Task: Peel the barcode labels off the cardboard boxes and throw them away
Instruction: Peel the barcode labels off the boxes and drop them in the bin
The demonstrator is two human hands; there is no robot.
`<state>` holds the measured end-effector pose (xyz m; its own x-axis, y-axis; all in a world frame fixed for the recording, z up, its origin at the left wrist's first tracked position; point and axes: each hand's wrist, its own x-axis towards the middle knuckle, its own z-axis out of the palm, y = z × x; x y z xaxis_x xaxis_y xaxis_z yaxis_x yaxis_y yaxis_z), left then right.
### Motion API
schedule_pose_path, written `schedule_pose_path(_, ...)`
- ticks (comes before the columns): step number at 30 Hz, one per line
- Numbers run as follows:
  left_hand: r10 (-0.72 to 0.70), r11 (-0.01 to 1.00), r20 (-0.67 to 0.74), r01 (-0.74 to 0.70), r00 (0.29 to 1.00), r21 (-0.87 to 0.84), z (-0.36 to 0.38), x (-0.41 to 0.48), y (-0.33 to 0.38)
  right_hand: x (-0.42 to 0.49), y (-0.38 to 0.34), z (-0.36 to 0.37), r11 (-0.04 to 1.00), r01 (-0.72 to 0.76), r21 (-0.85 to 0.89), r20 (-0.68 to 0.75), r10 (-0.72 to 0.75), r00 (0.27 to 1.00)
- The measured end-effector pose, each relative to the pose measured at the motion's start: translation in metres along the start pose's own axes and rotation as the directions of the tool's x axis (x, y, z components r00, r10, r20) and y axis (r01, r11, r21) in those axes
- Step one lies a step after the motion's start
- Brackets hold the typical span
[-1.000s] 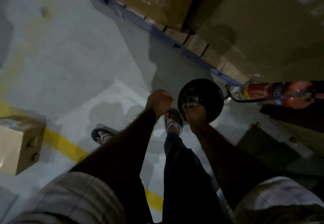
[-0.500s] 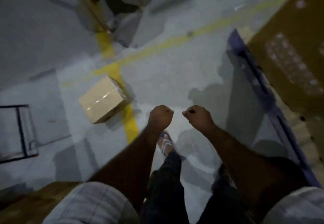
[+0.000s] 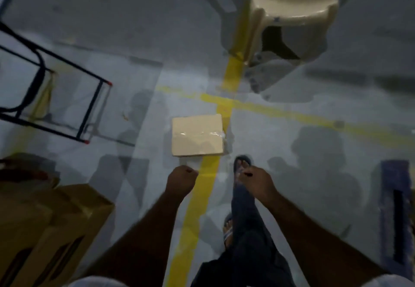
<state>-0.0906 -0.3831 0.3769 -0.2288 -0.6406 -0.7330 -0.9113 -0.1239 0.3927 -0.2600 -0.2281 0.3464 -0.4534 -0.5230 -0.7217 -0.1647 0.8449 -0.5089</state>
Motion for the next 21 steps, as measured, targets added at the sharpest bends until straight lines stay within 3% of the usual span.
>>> schedule_pose_path(6, -0.168, 0.979, -0.042, 0.162, 0.985, -0.125, -0.032, 0.094, -0.012, 0.126, -0.052, 0.021, 0.98, 0.093, -0.174, 0.135, -0.07, 0.988)
schedule_pose_path(14, -0.346, 0.929, 0.052, 0.35, 0.937, -0.122, -0.012, 0.279, -0.073, 0.304, -0.043, 0.086, 0.962, -0.046, -0.268, 0.184, 0.098, 0.978)
schedule_pose_path(18, -0.409, 0.91, -0.028, 0.406, 0.912, -0.078, 0.026, 0.37, -0.126, 0.369, 0.003, 0.147, 0.97, -0.149, -0.193, 0.169, 0.183, 0.969)
schedule_pose_path(21, -0.45, 0.872, 0.037, 0.448, 0.892, -0.199, 0.043, 0.414, -0.147, 0.392, 0.028, 0.178, 0.964, -0.249, -0.092, 0.137, 0.259, 0.956)
